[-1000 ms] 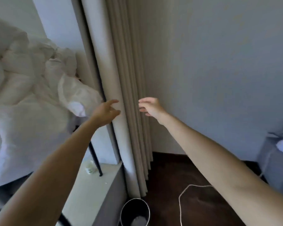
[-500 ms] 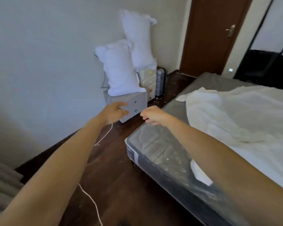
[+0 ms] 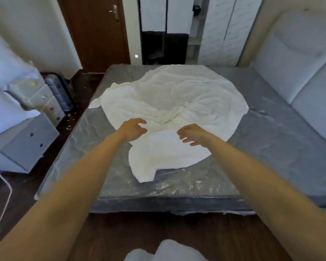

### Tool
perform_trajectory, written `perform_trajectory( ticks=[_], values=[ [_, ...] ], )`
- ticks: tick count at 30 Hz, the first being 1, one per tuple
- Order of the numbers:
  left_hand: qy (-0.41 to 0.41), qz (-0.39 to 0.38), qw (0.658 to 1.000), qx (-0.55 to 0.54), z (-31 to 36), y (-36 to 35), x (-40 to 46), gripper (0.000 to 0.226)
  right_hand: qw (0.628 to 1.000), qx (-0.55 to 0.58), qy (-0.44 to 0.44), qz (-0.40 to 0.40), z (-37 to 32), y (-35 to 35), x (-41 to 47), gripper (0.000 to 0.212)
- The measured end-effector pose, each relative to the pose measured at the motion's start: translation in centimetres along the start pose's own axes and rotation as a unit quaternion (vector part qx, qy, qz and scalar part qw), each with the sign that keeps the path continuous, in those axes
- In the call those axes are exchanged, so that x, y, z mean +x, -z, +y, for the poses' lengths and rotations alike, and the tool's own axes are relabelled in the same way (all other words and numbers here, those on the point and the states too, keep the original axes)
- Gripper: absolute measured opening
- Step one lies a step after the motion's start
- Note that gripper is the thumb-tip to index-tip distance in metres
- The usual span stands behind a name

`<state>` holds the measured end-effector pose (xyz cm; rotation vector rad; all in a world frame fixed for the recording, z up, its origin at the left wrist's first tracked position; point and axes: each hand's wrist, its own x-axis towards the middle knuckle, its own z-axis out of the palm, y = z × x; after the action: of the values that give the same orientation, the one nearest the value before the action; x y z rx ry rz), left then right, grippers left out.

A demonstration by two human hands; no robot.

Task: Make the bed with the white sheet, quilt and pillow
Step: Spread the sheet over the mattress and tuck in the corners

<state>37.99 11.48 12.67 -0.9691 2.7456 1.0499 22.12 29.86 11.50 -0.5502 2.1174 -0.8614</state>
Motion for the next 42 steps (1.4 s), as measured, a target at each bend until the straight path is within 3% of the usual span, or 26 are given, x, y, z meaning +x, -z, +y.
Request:
perform_trajectory(
  ticks=[4,10,17,20,25,29,34,38,40,42],
  values=[
    [-0.041,-0.077,0.995,0.049,1.8,-2.6,4.7,0.04,0.995,0.03,-0.084,0.043,3.5,2.9,0.4,0.029],
    [-0.049,-0.123,0.99,0.054,3.3,-5.7,10.9,0.041,0.987,0.087,-0.113,0.068,5.5,5.0,4.3,0.029],
    [-0.013,-0.019,0.999,-0.042,5.4,-7.6,20.2,0.036,0.988,0.089,-0.119,0.041,6.5,9.7,14.8,0.025],
    [0.013,-0.023,0.999,-0.021,5.1,-8.0,23.9,0.04,0.988,0.077,-0.132,0.013,6.3,11.4,19.5,0.024],
    [0.089,0.02,0.991,-0.094,3.2,-7.0,29.4,0.041,0.991,0.041,-0.126,-0.023,3.9,12.8,26.6,0.022],
    [0.138,-0.012,0.988,-0.061,-0.9,-7.0,32.9,0.06,0.992,-0.02,-0.112,-0.049,2.8,11.0,32.1,0.015],
    [0.223,-0.081,0.969,0.064,-9.3,-11.2,38.4,0.088,0.988,-0.115,-0.095,-0.039,4.6,6.4,39.3,0.032],
    [0.248,-0.125,0.953,0.118,-15.2,-16.4,41.4,0.101,0.954,-0.28,-0.066,-0.081,9.0,0.5,45.1,0.086],
    [0.251,-0.152,0.948,0.122,-17.3,-18.3,42.0,0.11,0.942,-0.329,-0.032,-0.049,10.6,-1.8,47.0,0.111],
    [0.248,-0.19,0.943,0.113,-19.5,-20.2,41.9,0.107,0.934,-0.356,-0.005,-0.022,11.9,-3.8,48.6,0.121]
  ],
)
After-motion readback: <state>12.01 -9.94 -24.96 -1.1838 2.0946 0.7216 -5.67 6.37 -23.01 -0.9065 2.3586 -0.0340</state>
